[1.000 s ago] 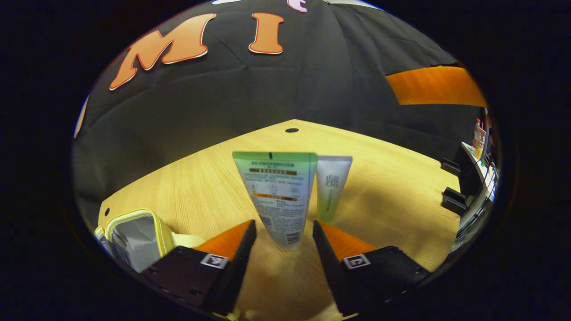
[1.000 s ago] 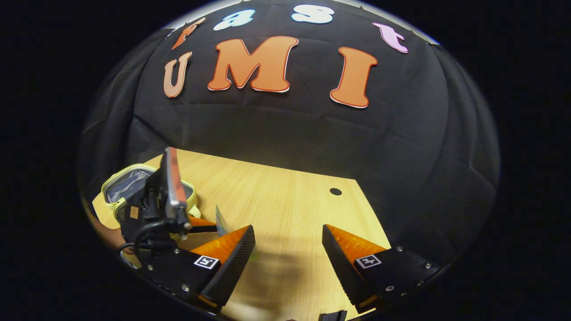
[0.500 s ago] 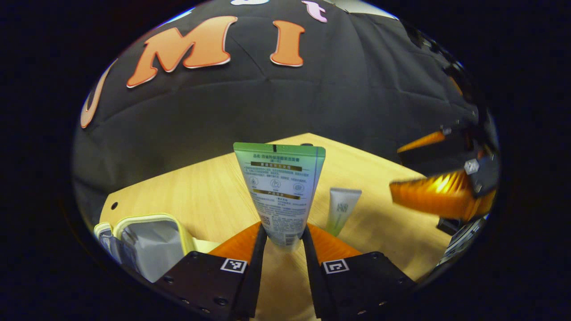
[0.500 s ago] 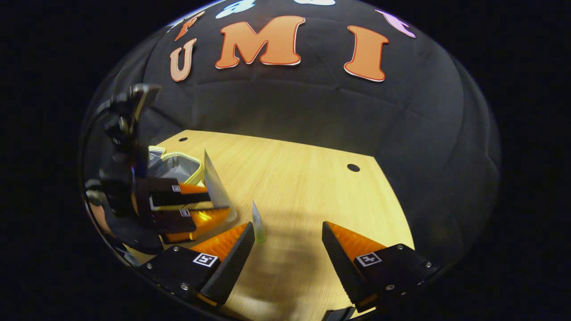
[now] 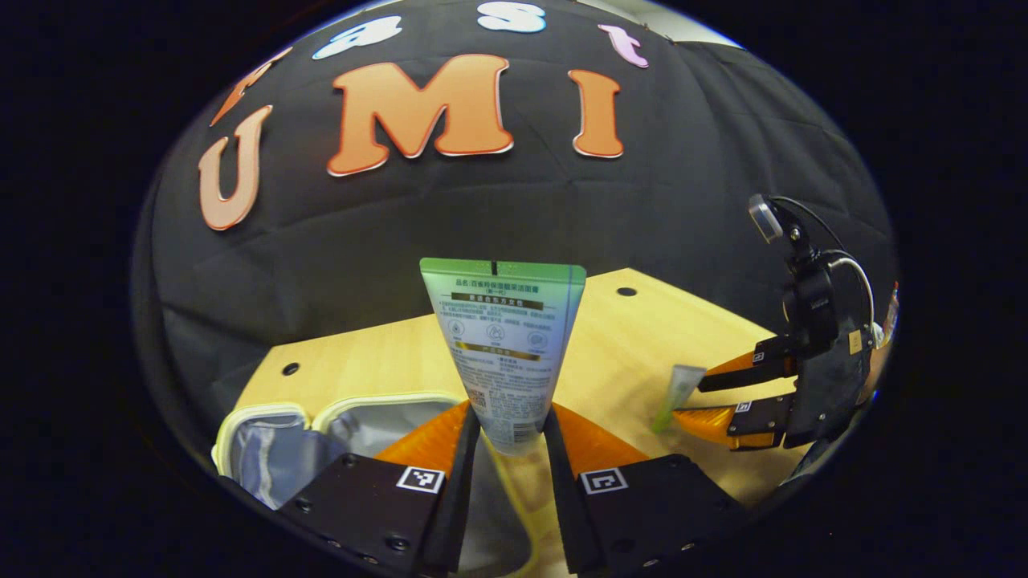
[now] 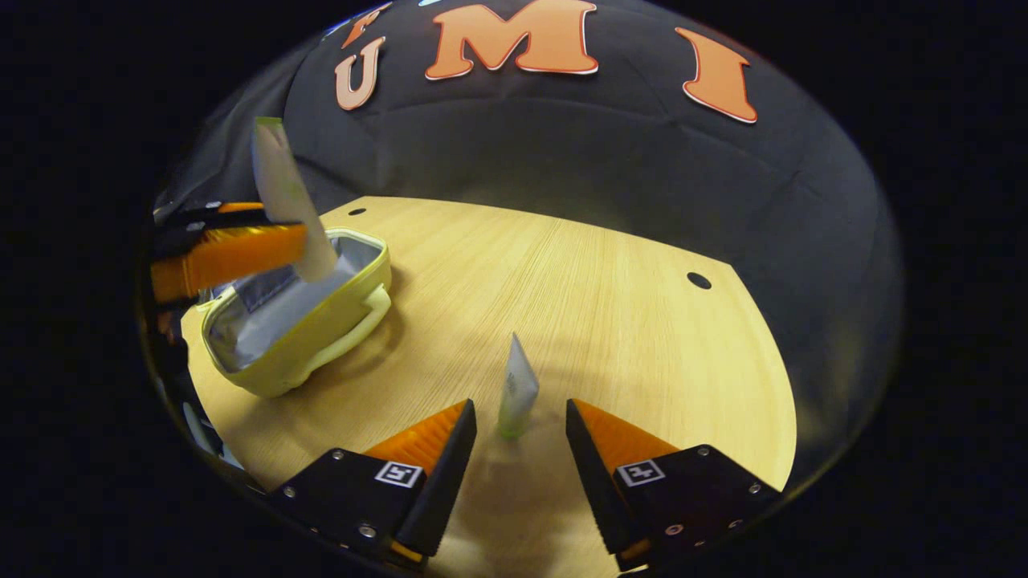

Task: First open the suitcase, pack the skin care products into it, and then close the suitcase.

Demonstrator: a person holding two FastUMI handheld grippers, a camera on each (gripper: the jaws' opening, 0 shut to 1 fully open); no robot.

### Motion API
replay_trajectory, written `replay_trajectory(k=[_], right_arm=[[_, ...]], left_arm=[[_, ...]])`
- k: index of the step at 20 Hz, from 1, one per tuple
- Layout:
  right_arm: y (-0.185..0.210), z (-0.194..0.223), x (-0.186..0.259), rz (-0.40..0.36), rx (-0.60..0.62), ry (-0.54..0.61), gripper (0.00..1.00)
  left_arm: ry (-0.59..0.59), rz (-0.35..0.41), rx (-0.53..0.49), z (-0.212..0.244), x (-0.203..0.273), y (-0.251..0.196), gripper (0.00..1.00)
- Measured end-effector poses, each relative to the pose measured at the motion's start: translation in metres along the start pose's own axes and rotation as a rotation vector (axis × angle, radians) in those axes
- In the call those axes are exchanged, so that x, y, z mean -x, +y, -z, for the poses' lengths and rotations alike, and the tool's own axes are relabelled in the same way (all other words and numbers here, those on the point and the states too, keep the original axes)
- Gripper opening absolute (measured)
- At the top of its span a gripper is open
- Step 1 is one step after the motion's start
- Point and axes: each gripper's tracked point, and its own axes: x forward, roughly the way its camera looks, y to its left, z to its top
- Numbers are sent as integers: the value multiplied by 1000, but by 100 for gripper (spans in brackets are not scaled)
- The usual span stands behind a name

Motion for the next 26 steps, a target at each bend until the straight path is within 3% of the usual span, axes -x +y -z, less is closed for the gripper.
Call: replay_trajectory(k=[5, 7, 9, 10, 13, 19, 26], right_arm=[[9, 17, -15, 11, 5, 69, 56], [8, 19, -19, 34, -3, 77, 57], [7, 19, -25, 52, -16, 85, 36], [8, 19, -26, 55, -25, 86, 34], [11, 16, -27, 64, -51, 89, 29], [35, -14, 1, 33, -69, 38, 31], [96, -74, 51, -56, -19, -31, 31]], left_arm=[[134, -81, 2, 51, 23, 70, 47], [194, -91, -7, 71, 30, 90, 47], [260, -99, 6, 92, 32, 106, 47], [299, -98, 21, 101, 35, 110, 47], [368, -76, 61, 117, 39, 110, 48], [481, -41, 91, 143, 37, 112, 48], [518, -43, 144, 154, 23, 114, 48]])
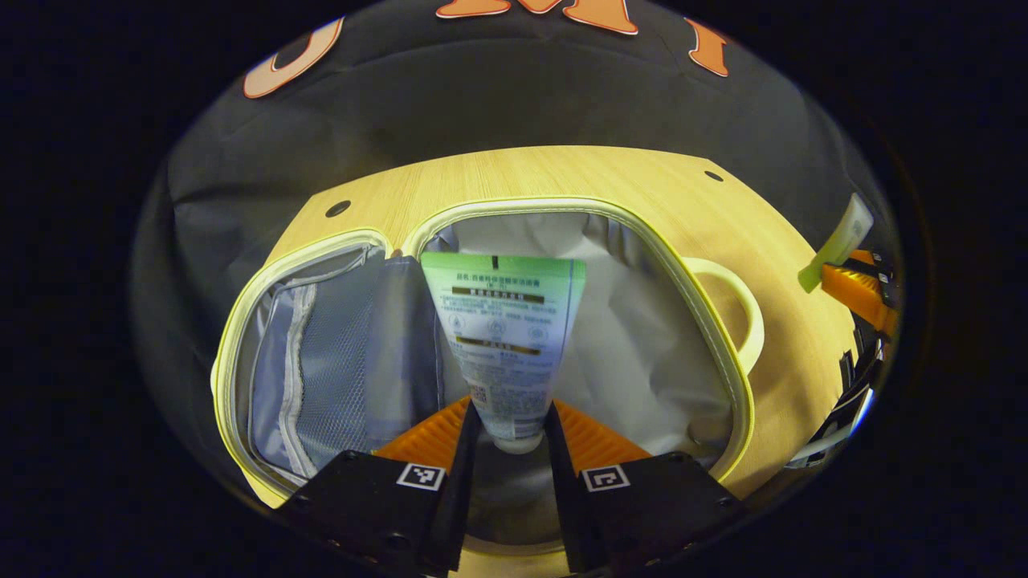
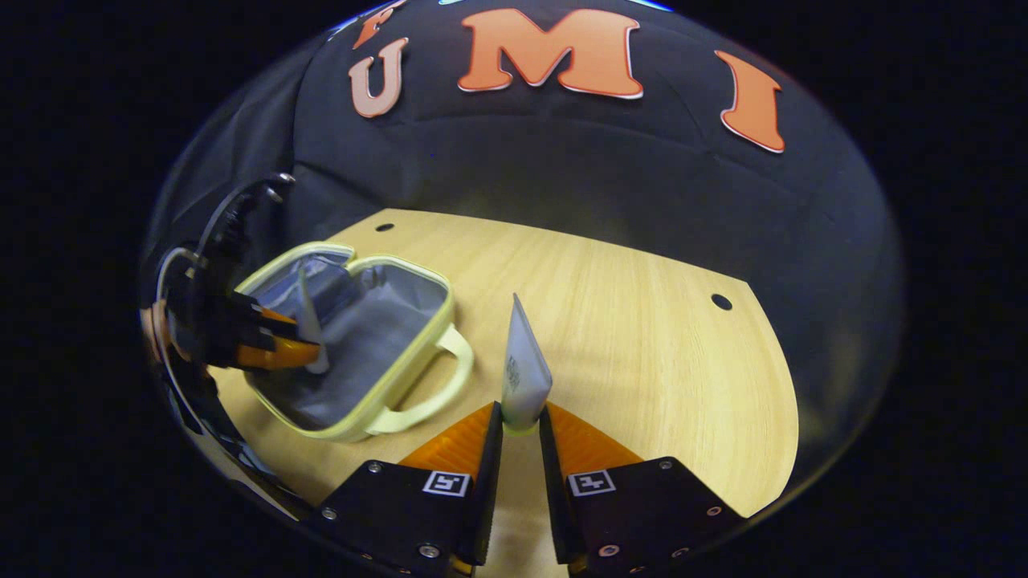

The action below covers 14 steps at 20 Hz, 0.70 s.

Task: First open the suitcase, pack the skin care products into it, and then close the suitcase.

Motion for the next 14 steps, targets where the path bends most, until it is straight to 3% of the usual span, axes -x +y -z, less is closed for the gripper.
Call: replay_trajectory(k=[2, 4, 6, 9, 12, 14], right_arm=[[26, -13, 1, -40, -12, -1, 31], [50, -18, -6, -76, -21, 12, 31], [70, -18, -12, -97, -11, 40, 31], [97, -13, -28, -120, 23, 90, 31], [118, -5, -41, -135, 54, 143, 31], [132, -1, -48, -156, 52, 175, 31]], left_arm=[[-3, 0, -7, -2, -6, 2, 50], [-20, 5, -5, -5, -8, 6, 57], [-92, 31, 12, -15, 0, 10, 55], [-171, 63, 48, -25, 22, 17, 63], [-232, 6, 50, -34, 42, 46, 82], [-271, -17, 79, -40, 60, 66, 82]])
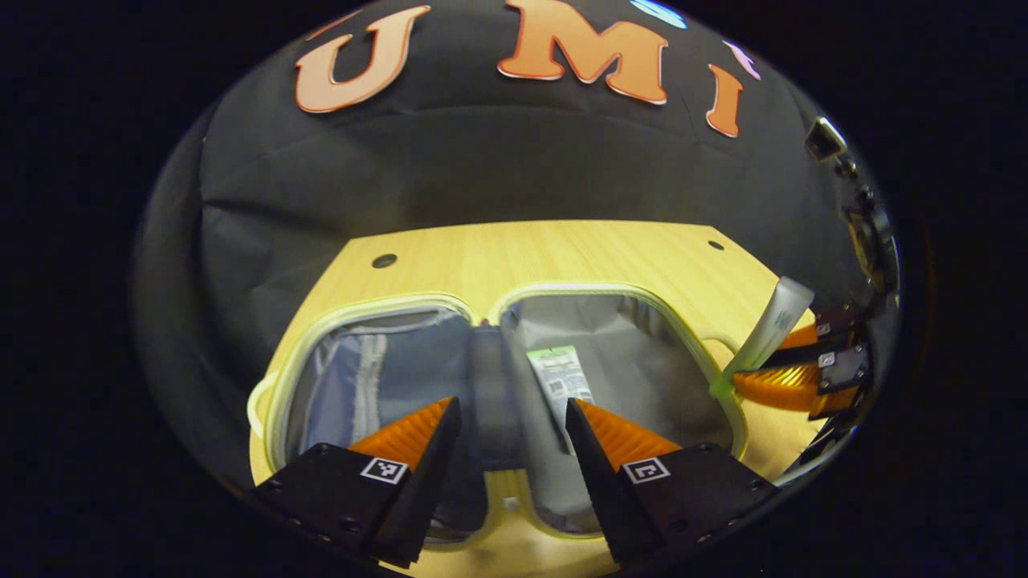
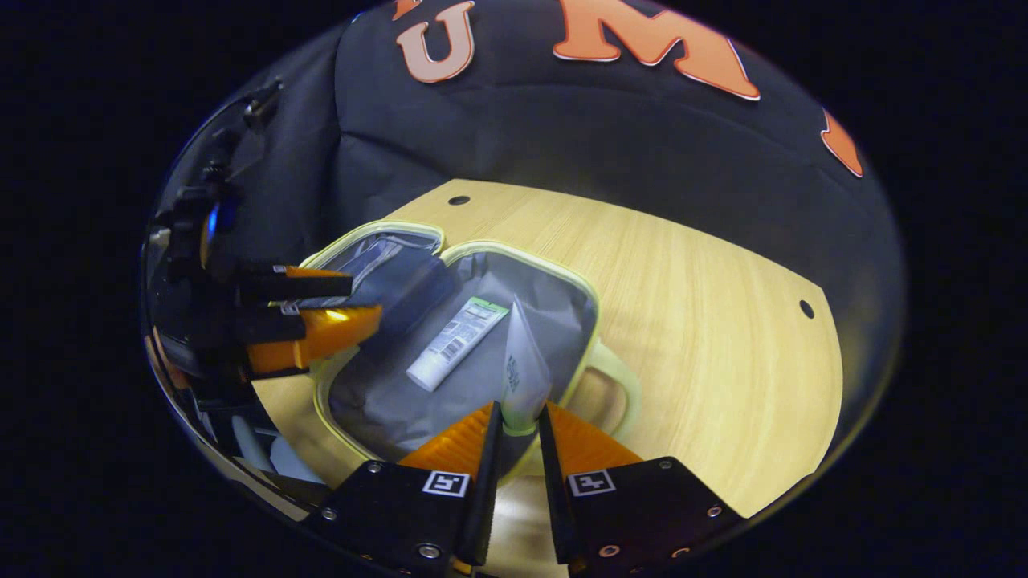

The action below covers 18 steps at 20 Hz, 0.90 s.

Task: First open the suitcase, pack the skin care products into it, and then close the suitcase.

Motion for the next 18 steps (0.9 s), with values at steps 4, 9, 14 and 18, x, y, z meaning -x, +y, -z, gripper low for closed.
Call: replay_trajectory(k=[4, 9, 14, 18], right_arm=[[14, 10, -24, -10, 13, 91, 31], [18, 22, -49, 10, 16, 199, 31], [18, 30, -72, 51, 11, 257, 32], [12, 22, -73, 70, -14, 248, 40]], left_arm=[[-63, -68, 37, -15, 37, 56, 93], [-62, -194, 118, 6, 60, 141, 93], [-128, -292, 210, 17, 80, 215, 96], [-126, -363, 277, 39, 90, 258, 98]])
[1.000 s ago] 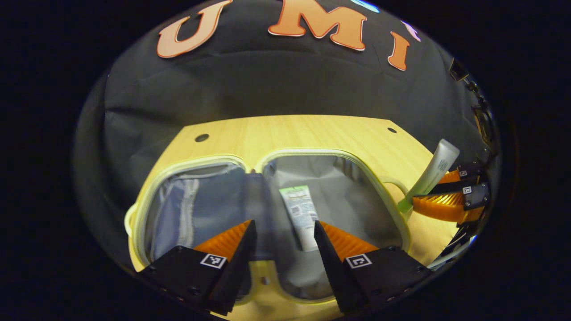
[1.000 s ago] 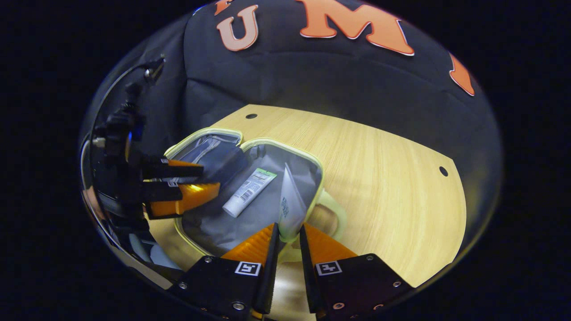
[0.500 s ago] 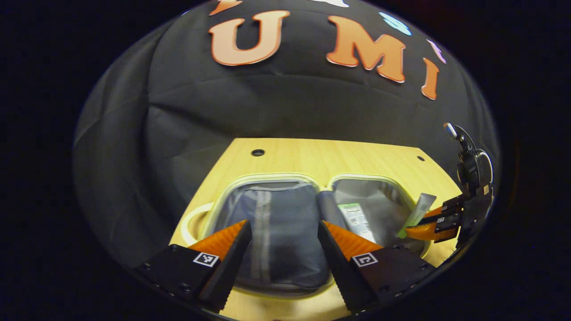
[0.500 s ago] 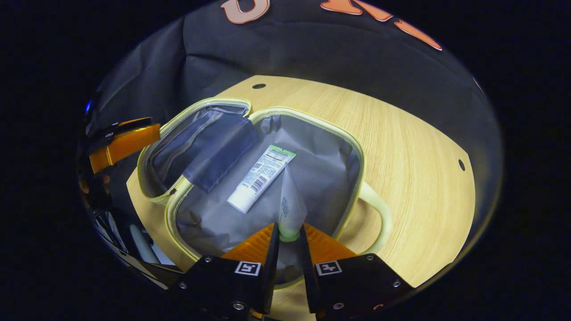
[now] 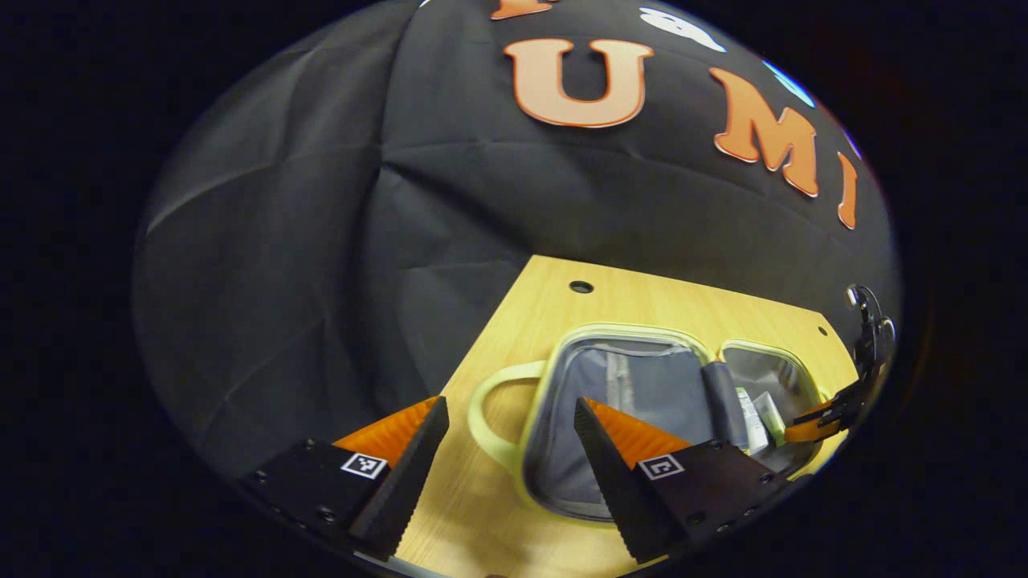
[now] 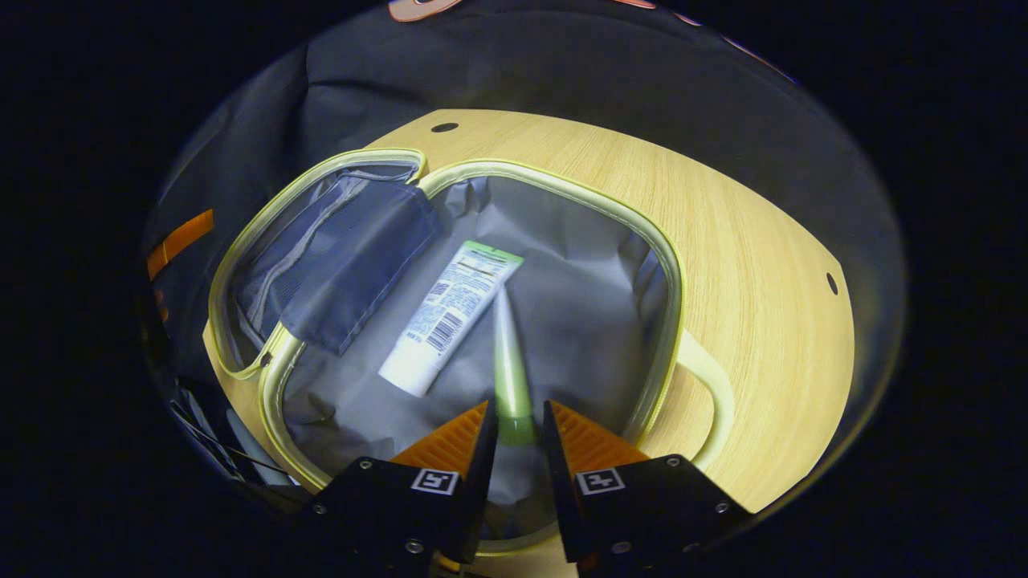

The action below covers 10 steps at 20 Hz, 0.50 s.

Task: First open the suitcase, pack the skin care products into it, and then close the suitcase.

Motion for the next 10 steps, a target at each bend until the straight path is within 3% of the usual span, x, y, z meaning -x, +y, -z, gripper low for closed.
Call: replay_trajectory(k=[1, 5, 7, 10], right_arm=[[0, -3, 2, -9, -11, -5, 39], [-6, -20, 19, -5, -31, -92, 54], [-14, -26, 34, 14, -11, -143, 74], [-21, -37, 58, 41, 9, -210, 81]], left_arm=[[4, -9, 15, 1, -5, 9, 98], [-5, -13, 91, 7, -27, 30, 98], [19, -7, 128, 13, -42, 36, 98], [75, 9, 181, 26, -63, 40, 97]])
